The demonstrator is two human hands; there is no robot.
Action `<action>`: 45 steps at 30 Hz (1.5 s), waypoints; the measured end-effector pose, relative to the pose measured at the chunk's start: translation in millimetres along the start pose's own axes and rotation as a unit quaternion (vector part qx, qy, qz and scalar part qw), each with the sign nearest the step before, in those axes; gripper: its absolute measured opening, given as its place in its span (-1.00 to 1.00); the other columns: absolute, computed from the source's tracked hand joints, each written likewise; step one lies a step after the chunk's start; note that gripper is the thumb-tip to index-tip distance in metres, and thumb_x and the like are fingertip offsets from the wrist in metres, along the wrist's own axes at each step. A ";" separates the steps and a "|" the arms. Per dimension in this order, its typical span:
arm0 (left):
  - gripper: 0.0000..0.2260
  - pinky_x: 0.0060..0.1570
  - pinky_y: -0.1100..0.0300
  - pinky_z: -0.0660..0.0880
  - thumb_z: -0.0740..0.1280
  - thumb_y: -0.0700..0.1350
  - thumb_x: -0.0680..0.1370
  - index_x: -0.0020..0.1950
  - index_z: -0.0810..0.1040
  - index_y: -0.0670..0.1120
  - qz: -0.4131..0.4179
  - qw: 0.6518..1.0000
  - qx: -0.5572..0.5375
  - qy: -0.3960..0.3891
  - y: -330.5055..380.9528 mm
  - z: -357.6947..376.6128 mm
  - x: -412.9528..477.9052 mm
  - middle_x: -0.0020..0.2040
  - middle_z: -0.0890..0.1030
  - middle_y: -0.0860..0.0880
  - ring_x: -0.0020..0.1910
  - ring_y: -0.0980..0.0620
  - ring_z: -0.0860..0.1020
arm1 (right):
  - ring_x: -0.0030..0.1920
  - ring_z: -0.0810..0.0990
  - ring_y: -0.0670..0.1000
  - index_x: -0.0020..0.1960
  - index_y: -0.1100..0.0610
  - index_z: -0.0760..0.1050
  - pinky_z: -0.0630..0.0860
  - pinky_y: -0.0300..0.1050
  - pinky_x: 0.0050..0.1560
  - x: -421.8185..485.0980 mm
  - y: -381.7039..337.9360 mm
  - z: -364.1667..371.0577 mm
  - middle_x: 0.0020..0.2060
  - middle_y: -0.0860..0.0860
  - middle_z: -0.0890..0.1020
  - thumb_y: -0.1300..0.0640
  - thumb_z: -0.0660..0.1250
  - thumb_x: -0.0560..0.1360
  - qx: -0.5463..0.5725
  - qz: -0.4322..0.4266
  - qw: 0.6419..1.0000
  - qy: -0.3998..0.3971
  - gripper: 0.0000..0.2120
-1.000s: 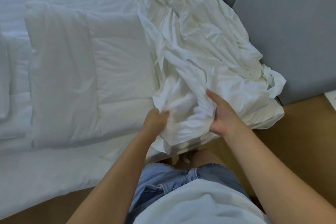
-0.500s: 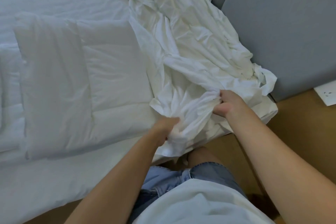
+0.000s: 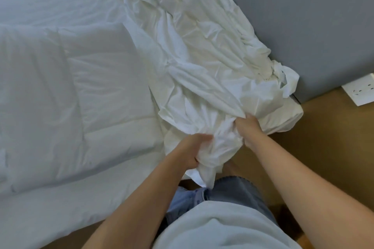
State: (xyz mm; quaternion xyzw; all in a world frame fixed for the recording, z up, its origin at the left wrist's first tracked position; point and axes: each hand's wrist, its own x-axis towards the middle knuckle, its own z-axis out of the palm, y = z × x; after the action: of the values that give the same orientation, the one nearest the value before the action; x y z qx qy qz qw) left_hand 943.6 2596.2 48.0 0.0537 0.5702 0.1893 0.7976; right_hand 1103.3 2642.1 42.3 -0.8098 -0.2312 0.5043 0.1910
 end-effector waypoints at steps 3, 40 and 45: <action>-0.76 0.02 -0.05 0.53 0.32 -0.18 0.54 0.20 0.49 -0.16 0.048 0.986 0.069 0.143 -3.9 5.4 16.2 -0.01 0.60 -0.10 0.01 -0.14 0.56 | 0.18 0.53 0.23 0.37 0.29 0.34 0.50 0.00 0.00 5.6 -3.8 -7.7 0.25 0.23 0.50 0.30 0.15 0.54 0.246 0.087 0.964 -0.046 -0.61; -0.88 -0.33 0.16 0.57 0.32 -0.13 0.55 0.02 0.59 -0.15 0.141 0.981 -0.116 0.069 56.4 60.6 9.9 -0.20 0.70 -0.07 -0.22 -0.03 0.68 | 0.13 0.56 0.18 0.29 0.28 0.44 0.51 0.05 0.03 -8.6 -69.9 -66.4 0.18 0.23 0.57 0.13 0.21 0.59 0.405 0.122 0.884 -0.197 -0.66; -0.89 -0.11 0.09 0.60 0.45 -0.15 0.44 -0.06 0.62 -0.11 0.107 0.992 0.073 -0.005 67.2 56.5 15.4 -0.08 0.68 -0.13 -0.14 -0.05 0.66 | -0.03 0.66 0.10 0.13 0.26 0.57 0.57 -0.03 0.00 -34.2 -51.3 -57.6 -0.01 0.17 0.68 0.12 0.46 0.29 0.252 0.073 0.932 -0.251 -0.56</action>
State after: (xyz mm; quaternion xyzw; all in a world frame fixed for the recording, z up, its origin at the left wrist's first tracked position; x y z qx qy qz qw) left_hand 984.3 2671.1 74.0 0.1738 0.5694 0.2314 0.7694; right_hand 1133.0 2660.4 119.1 -0.5969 -0.0765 0.7452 0.2874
